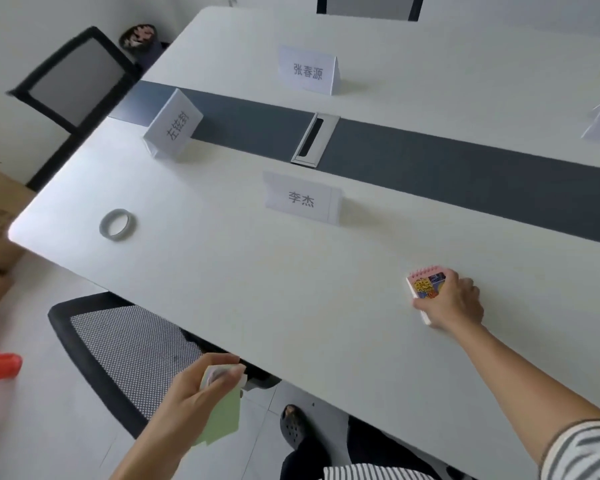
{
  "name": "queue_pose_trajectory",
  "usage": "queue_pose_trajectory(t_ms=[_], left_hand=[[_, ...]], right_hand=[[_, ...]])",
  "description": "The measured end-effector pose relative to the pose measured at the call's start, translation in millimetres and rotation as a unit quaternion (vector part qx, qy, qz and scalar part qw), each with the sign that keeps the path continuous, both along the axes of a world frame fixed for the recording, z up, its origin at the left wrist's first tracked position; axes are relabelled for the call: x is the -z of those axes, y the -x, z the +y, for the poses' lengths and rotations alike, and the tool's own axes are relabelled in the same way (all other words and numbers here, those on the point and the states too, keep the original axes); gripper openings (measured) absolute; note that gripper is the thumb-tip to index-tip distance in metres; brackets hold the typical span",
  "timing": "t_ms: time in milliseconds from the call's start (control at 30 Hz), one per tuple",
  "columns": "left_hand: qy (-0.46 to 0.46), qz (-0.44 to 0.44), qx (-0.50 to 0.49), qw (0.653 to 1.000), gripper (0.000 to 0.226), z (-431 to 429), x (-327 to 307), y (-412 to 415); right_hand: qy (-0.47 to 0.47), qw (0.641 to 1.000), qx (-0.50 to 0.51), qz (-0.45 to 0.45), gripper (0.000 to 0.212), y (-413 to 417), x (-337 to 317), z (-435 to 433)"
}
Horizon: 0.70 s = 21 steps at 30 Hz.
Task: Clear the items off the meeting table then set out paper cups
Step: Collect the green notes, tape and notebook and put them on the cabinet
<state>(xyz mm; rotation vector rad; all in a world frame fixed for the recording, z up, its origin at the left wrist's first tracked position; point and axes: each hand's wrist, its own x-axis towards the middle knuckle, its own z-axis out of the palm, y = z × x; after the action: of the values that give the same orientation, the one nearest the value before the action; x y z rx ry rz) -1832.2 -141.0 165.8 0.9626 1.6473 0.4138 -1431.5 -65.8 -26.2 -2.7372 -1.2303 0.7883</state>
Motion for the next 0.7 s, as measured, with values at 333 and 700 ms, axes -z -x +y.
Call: queue_pose_trajectory(t_ms=[333,700], left_hand=[[-0.045,-0.021,-0.086,0.995,0.026,-38,-26,30],[-0.091,-0.013,-0.223,0.970,0.025,-173,-43,183]], right_hand=[[-0.076,0.967,-0.051,0.239,0.074,84,-55,5],[-0.163,0.825,-0.225,0.492,0.065,331,-165,-77]])
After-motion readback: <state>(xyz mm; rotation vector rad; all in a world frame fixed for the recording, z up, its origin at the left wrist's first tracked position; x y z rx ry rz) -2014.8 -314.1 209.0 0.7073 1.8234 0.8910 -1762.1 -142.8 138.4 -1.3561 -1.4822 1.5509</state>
